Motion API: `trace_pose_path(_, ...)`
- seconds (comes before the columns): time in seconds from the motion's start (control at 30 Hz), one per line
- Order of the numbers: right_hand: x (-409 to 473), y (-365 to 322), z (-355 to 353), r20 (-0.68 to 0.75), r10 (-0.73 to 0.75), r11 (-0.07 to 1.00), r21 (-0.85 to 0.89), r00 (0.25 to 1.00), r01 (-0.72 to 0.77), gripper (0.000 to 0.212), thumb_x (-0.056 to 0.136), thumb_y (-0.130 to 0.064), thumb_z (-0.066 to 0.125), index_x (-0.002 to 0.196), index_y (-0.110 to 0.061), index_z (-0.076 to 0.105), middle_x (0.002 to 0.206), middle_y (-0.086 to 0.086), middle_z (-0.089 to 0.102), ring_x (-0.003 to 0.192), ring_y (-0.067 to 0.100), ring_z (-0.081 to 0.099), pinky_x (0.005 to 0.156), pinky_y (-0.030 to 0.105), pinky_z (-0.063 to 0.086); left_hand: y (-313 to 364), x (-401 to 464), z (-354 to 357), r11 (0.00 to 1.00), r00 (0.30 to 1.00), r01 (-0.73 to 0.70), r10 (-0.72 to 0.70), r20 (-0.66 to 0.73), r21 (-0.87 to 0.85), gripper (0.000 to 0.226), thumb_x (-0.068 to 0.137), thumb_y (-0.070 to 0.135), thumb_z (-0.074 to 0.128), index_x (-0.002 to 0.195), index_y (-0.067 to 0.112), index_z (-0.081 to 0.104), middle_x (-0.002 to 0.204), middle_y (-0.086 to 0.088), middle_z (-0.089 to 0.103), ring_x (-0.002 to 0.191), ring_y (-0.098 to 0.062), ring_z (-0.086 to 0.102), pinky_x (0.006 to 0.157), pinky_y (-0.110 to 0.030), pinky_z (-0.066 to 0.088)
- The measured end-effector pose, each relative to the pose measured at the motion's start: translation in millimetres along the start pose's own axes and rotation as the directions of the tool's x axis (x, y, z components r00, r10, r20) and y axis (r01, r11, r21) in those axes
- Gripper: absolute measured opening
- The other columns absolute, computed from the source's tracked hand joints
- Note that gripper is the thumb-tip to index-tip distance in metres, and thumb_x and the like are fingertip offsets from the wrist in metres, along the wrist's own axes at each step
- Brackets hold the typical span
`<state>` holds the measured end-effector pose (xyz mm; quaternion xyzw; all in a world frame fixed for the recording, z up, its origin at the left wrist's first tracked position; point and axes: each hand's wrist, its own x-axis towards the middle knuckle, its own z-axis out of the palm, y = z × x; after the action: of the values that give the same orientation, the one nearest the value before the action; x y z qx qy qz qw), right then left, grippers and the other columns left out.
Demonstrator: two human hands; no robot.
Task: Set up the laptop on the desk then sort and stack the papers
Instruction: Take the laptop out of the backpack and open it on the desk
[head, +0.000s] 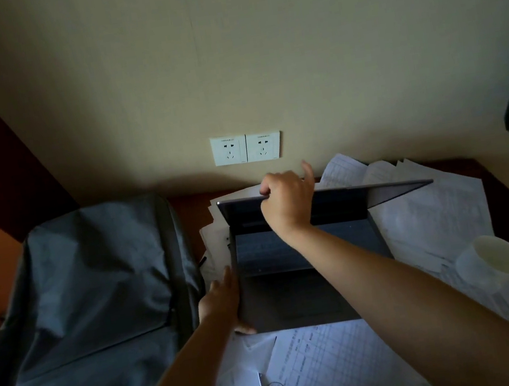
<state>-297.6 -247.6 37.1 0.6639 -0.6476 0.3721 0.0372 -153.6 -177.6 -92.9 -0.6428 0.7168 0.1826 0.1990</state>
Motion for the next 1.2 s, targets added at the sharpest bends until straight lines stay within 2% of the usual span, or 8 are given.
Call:
trace_pose_path(0.23,68.6,22.3,17.1,-0.17,-0.219,0.936,0.243,0.961,0.256,0.035,0.052,0.01,0.039,0.075,-0.004,0.061,0.074,0.005,0.06,0.076,0.029,0.06,0.104,0.021,0.017,-1.8,16.5,-3.9,0.964,0.993,-0.113,0.101,0.066,0.24,0.143,0.06,0.064,0.075,0.146,0.005,-0.023,0.157,-0.012,-0.022,0.146,-0.035,-0.003,0.117,-0.052,0.018)
trace_pose_path(0.37,60.5,38.1,26.3,-0.092,-0.44,0.897,0.003,0.893,0.442,0.045,0.074,-0.015,0.048,0.115,-0.002,0.06,0.119,0.012,0.06,0.119,0.029,0.047,0.112,0.038,0.016,-3.6,20.0,-2.6,0.966,0.994,-0.109,0.1,0.048,0.237,0.141,0.062,0.061,0.076,0.146,0.006,-0.023,0.156,-0.012,-0.023,0.146,-0.034,-0.001,0.117,-0.051,0.016)
trace_pose_path(0.43,42.6,53.3,33.2,-0.008,-0.481,0.869,-0.135,0.877,0.475,0.061,0.086,-0.032,0.047,0.14,-0.003,0.041,0.145,0.012,0.043,0.139,0.023,0.027,0.117,0.038,0.006,-3.2,20.1,-4.6,0.964,0.994,-0.106,0.093,0.063,0.245,0.147,0.058,0.066,0.076,0.144,0.005,-0.026,0.155,-0.012,-0.026,0.147,-0.033,-0.004,0.117,-0.05,0.015)
trace_pose_path(0.6,24.9,85.5,39.3,0.009,-0.418,0.834,-0.392,0.908,0.388,0.083,0.093,-0.047,0.038,0.15,-0.009,-0.009,0.16,0.01,-0.006,0.146,0.019,-0.015,0.119,0.037,-0.006,-1.7,19.9,-7.2,0.953,0.994,-0.107,0.094,0.057,0.284,0.15,0.055,0.07,0.073,0.143,0.002,-0.027,0.154,-0.014,-0.027,0.147,-0.032,-0.003,0.117,-0.048,0.019)
trace_pose_path(0.73,27.9,79.4,42.9,0.035,-0.266,0.867,-0.427,0.963,0.255,0.087,0.09,-0.052,0.039,0.15,-0.006,-0.004,0.155,0.017,0.007,0.145,0.026,-0.016,0.119,0.04,-0.005,-2.8,20.5,-5.9,0.958,0.994,-0.104,0.094,0.05,0.268,0.15,0.055,0.069,0.074,0.142,0.003,-0.028,0.154,-0.014,-0.027,0.147,-0.032,-0.004,0.117,-0.048,0.019)
trace_pose_path(0.87,58.7,67.8,49.8,0.128,-0.158,0.885,-0.421,0.979,0.198,0.093,0.087,-0.057,0.045,0.151,-0.003,0.005,0.158,0.019,0.006,0.147,0.032,0.002,0.119,0.042,-0.001,-2.6,21.0,-3.3,0.957,0.995,-0.097,0.088,0.048,0.274,0.151,0.054,0.071,0.073,0.142,0.003,-0.028,0.154,-0.014,-0.029,0.147,-0.032,-0.005,0.117,-0.048,0.017)
trace_pose_path(1.03,96.0,67.1,60.2,0.289,-0.087,0.902,-0.383,0.953,0.198,0.099,0.087,-0.061,0.044,0.15,-0.004,-0.007,0.158,0.016,-0.01,0.147,0.029,-0.011,0.117,0.041,-0.011,-2.6,21.8,-3.2,0.957,0.995,-0.096,0.086,0.049,0.272,0.152,0.054,0.071,0.073,0.143,0.003,-0.029,0.154,-0.013,-0.029,0.147,-0.032,-0.005,0.117,-0.047,0.017)
trace_pose_path(1.2,96.6,66.3,66.8,0.278,-0.048,0.898,-0.408,0.959,0.164,0.101,0.086,-0.061,0.046,0.15,-0.005,-0.008,0.159,0.015,-0.01,0.147,0.029,-0.009,0.115,0.044,-0.012,-3.0,23.7,-1.4,0.955,0.995,-0.1,0.088,0.057,0.279,0.153,0.052,0.073,0.073,0.142,0.003,-0.03,0.154,-0.013,-0.029,0.147,-0.032,-0.006,0.117,-0.047,0.018)
